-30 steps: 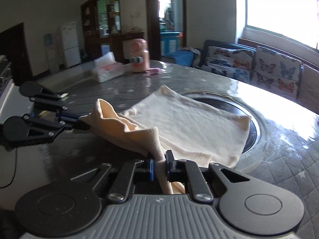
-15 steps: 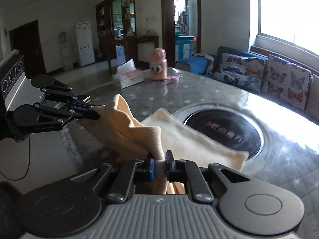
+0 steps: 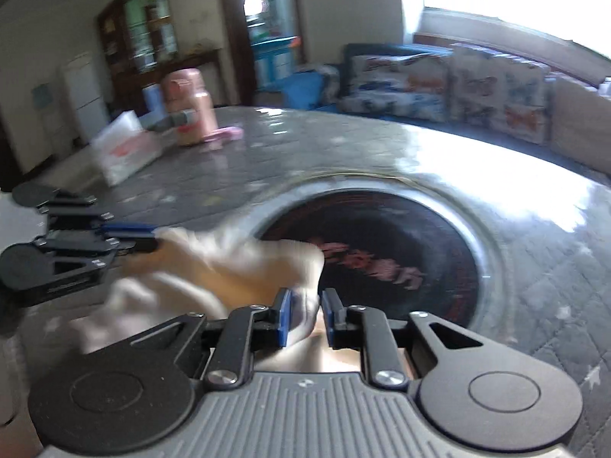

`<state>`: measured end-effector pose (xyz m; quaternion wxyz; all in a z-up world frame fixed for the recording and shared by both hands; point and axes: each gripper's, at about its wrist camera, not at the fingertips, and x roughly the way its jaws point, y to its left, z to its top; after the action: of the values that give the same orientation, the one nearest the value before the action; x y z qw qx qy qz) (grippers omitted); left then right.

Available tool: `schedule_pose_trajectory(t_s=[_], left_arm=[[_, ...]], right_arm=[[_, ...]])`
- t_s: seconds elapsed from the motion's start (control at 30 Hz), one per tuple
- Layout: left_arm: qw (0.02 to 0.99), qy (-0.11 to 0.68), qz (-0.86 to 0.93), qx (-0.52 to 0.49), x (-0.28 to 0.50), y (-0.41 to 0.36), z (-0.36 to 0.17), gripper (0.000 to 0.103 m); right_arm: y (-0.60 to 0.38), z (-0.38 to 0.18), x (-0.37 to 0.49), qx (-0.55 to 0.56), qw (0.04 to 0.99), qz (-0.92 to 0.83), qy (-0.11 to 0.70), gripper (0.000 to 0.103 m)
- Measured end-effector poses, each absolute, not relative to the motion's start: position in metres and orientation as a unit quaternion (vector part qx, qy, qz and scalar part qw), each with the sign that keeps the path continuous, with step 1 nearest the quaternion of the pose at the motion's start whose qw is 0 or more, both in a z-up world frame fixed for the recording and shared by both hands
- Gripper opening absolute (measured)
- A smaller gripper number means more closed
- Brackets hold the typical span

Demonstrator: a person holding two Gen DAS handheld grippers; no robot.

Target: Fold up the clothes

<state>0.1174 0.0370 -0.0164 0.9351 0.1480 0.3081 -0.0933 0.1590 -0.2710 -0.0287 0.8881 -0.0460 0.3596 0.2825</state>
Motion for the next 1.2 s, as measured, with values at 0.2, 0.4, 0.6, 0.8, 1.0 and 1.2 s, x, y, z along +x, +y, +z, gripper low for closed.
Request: schedule_pose_trajectory(t_s=[0.2,0.4,0.6,0.8,1.0,1.2], left_arm=[[0.947,0.296,-0.052,0.114,0.103,0.055,0.002,0.011],[0.953,0.27,-0.105,0.092,0.072,0.036,0.024,0.011],[0.943,0.292,-0.125,0.103,0.076,0.019,0.009,0.013],[0.936,0.316,-0.115,0.106,0.095,0.021,-0.007,0.013],[0.932,0.337,-0.089,0.098,0.113,0.033,-0.02,0.013],[0.937,0.32,-0.098,0.099,0.108,0.033,-0.009,0.015]], right_arm=[[-0.296,-0.031,0.152,-0.038,0.897,0.257,0.358,0.02],[-0.301,-0.029,0.121,-0.054,0.901,0.275,0.331,0.02],[-0.292,-0.019,0.112,-0.044,0.926,0.253,0.277,0.02],[-0.282,-0.024,0.115,-0.068,0.915,0.276,0.286,0.02],[-0.286,-0.056,0.15,-0.033,0.905,0.244,0.347,0.02],[-0.29,-0.057,0.158,-0.025,0.904,0.23,0.359,0.02]])
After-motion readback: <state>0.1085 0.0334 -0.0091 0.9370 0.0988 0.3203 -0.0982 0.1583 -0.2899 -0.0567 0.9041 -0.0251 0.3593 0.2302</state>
